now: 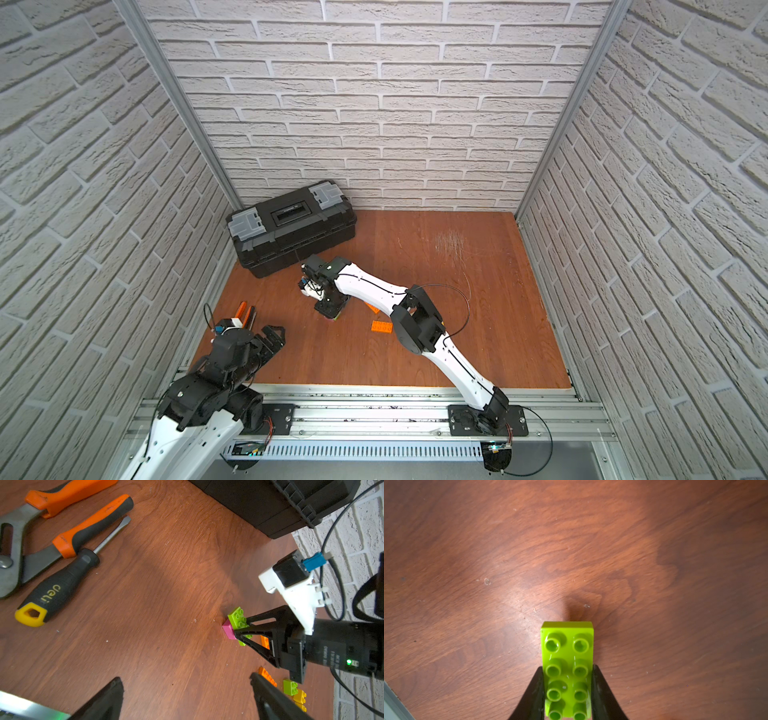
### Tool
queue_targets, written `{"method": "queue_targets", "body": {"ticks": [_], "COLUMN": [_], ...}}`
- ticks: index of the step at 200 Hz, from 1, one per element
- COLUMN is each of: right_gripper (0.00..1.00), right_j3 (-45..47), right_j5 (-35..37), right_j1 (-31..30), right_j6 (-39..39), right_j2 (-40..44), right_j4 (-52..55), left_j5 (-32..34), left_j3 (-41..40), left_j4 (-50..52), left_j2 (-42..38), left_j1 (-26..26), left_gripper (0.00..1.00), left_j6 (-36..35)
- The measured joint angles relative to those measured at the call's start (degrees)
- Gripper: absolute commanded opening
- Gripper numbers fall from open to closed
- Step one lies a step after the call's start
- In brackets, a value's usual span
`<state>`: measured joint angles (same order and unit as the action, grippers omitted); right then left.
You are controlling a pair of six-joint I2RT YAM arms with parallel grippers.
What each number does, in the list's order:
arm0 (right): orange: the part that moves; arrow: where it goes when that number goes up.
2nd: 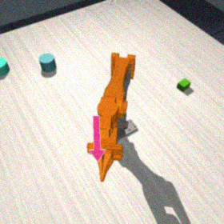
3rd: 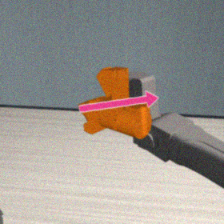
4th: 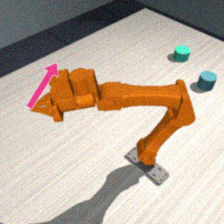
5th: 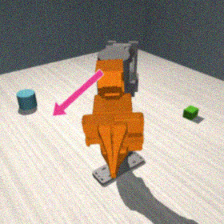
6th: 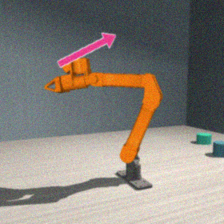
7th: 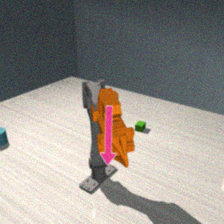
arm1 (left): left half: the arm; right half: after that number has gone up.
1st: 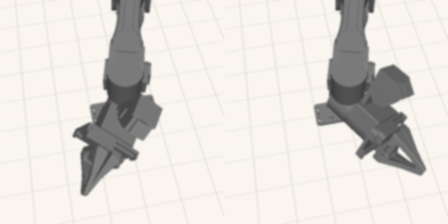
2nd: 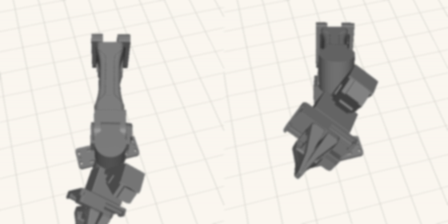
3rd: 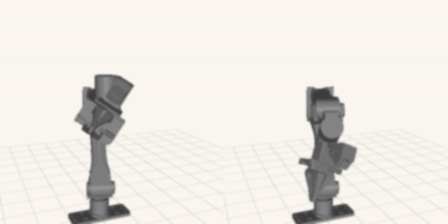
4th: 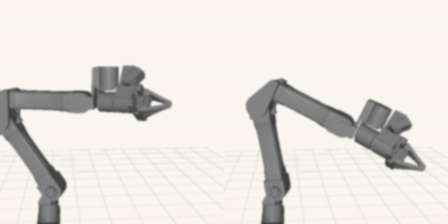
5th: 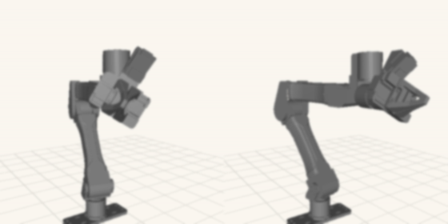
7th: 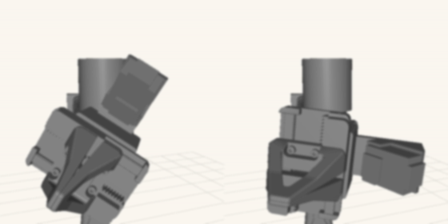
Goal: Assemble a carrot with lego
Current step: Assemble the lego brick with the lego brick.
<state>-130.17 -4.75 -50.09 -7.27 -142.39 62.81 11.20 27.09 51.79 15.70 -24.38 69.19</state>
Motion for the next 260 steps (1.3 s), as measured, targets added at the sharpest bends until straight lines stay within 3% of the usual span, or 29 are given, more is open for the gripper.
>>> {"method": "queue_targets", "body": {"ticks": [120, 215, 260], "right_gripper": [0.04, 0.19, 0.21], "right_j3": [-2.97, -0.52, 0.35], "right_j5": [1.53, -1.88, -3.08], "right_j1": [-0.11, 1.09, 1.51], "right_j6": [-6.54, -9.49, -9.22], "right_j2": [-1.51, -0.15, 0.13], "right_j4": [4.66, 4.5, 5.22], "left_j5": [-0.42, -0.39, -0.39], "left_j3": [-0.28, -0.28, -0.28], "left_j4": [-1.84, -1.81, -1.81], "left_j2": [2.78, 2.78, 2.8], "left_j1": [0.0, 0.0, 0.0], "left_gripper": [0.98, 0.98, 0.98], "left_j6": [-0.13, -0.59, -0.59]}}
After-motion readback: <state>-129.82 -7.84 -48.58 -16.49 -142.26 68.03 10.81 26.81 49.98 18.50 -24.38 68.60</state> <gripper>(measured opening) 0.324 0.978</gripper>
